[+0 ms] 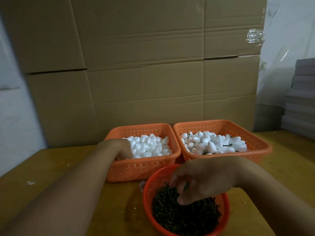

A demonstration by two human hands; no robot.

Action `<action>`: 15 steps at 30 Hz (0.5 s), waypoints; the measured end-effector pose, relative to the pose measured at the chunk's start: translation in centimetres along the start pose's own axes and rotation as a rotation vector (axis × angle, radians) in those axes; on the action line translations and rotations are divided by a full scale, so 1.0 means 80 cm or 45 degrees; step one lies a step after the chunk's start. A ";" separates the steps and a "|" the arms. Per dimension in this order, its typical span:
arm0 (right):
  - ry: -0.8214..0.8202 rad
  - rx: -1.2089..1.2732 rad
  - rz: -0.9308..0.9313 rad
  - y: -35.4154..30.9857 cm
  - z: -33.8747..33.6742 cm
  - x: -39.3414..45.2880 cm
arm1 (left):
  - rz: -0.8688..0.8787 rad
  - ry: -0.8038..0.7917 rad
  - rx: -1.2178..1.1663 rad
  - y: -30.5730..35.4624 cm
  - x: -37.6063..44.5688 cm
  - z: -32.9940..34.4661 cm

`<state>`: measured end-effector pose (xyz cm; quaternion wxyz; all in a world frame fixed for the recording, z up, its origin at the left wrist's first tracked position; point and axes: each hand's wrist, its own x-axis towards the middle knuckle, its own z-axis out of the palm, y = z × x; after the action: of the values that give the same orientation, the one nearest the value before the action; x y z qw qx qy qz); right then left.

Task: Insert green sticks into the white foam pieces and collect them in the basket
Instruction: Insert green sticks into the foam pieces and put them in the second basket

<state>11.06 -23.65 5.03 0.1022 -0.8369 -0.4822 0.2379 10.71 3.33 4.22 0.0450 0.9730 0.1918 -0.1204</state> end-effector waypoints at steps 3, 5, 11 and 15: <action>0.027 0.002 0.004 0.002 0.000 0.001 | 0.110 -0.028 0.091 -0.002 0.005 0.003; 0.042 -0.001 0.003 0.003 0.000 0.001 | 0.169 -0.040 0.118 -0.006 0.008 0.006; 0.066 -0.016 0.008 0.005 0.002 0.004 | 0.143 0.105 -0.053 -0.023 0.016 0.009; 0.077 -0.044 0.020 0.007 0.005 0.007 | 0.093 0.422 -0.191 -0.036 0.014 0.004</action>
<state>11.57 -23.48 4.30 0.1002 -0.8491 -0.4764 0.2050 10.56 6.31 3.47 0.0896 0.9797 0.1695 0.0581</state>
